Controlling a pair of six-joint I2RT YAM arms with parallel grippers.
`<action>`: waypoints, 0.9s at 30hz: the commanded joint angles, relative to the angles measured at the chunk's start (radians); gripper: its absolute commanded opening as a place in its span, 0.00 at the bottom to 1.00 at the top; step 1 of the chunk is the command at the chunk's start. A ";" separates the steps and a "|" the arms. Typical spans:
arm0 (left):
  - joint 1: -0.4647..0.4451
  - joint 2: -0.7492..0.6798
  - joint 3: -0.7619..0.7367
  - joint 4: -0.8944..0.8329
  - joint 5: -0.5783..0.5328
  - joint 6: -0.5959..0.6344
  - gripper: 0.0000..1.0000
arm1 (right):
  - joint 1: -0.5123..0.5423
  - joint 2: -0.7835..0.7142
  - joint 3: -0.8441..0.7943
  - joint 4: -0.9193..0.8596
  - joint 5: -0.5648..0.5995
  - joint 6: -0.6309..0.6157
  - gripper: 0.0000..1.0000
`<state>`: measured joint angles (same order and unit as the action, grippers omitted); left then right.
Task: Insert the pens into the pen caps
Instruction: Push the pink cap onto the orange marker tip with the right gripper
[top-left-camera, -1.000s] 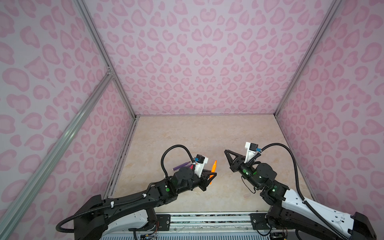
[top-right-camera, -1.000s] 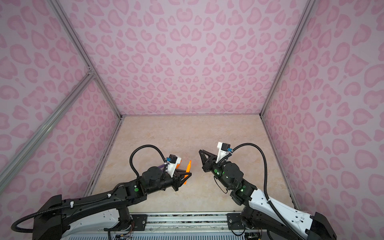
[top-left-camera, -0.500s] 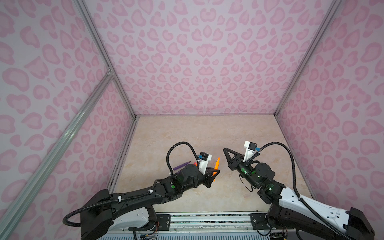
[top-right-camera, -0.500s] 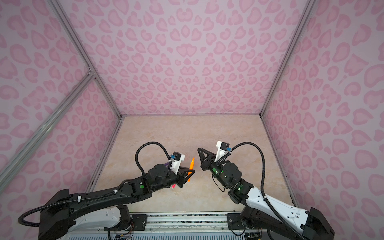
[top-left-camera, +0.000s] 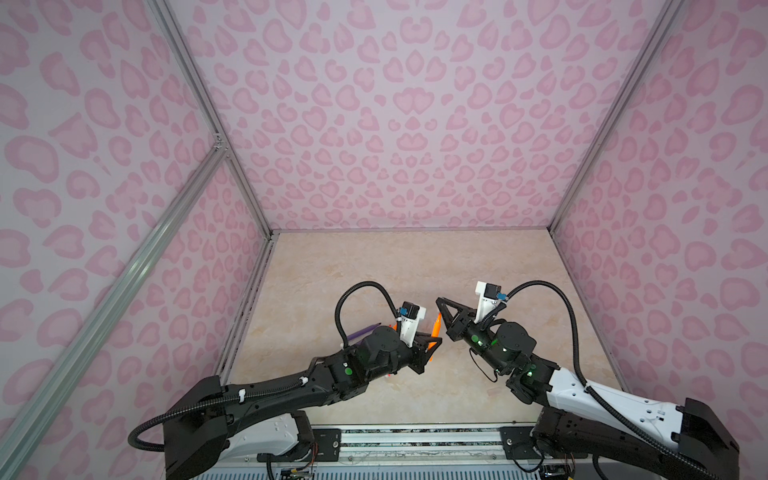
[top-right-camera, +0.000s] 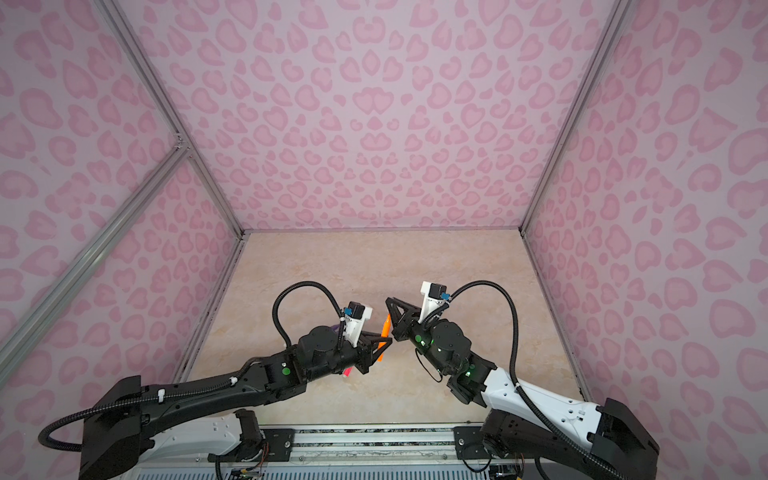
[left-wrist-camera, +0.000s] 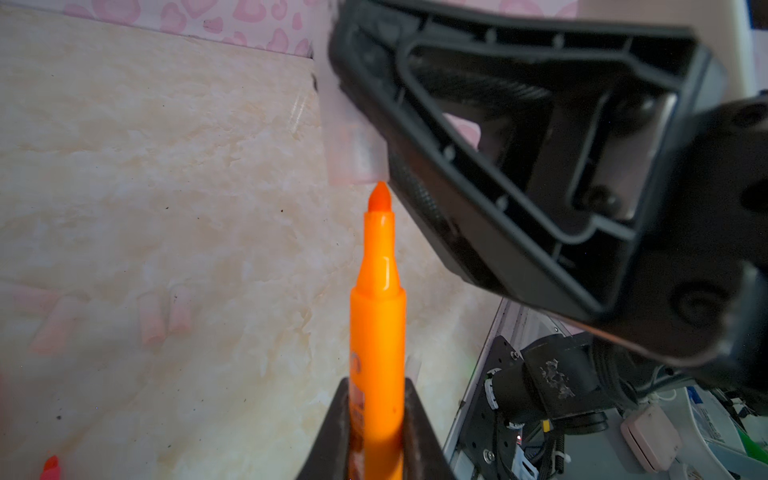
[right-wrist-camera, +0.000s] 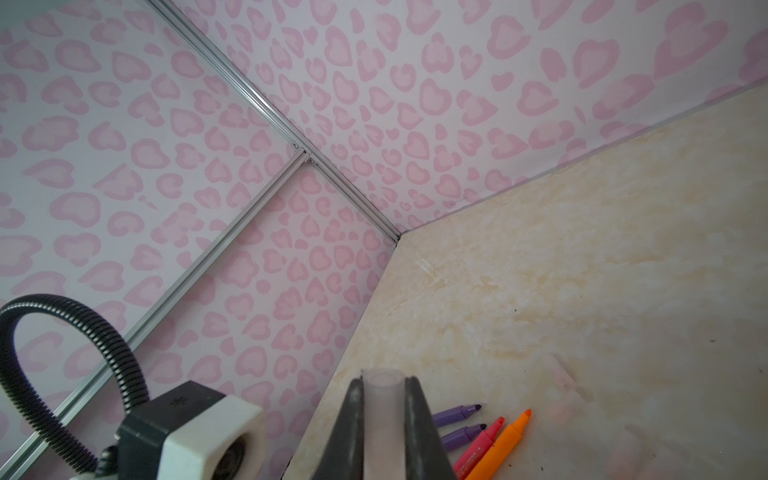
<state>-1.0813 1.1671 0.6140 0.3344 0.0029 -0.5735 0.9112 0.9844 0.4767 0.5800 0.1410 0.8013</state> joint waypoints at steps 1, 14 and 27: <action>0.001 -0.017 0.001 0.016 -0.024 0.004 0.04 | 0.012 0.005 0.002 0.027 0.022 -0.004 0.00; 0.000 -0.033 0.006 -0.002 -0.062 0.009 0.04 | 0.055 0.032 0.003 0.037 0.035 0.001 0.00; 0.000 -0.076 -0.009 -0.011 -0.086 0.017 0.04 | 0.061 0.036 -0.001 0.019 0.045 -0.008 0.00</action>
<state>-1.0821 1.1027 0.6075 0.2733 -0.0532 -0.5713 0.9688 1.0161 0.4801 0.6228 0.1905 0.8017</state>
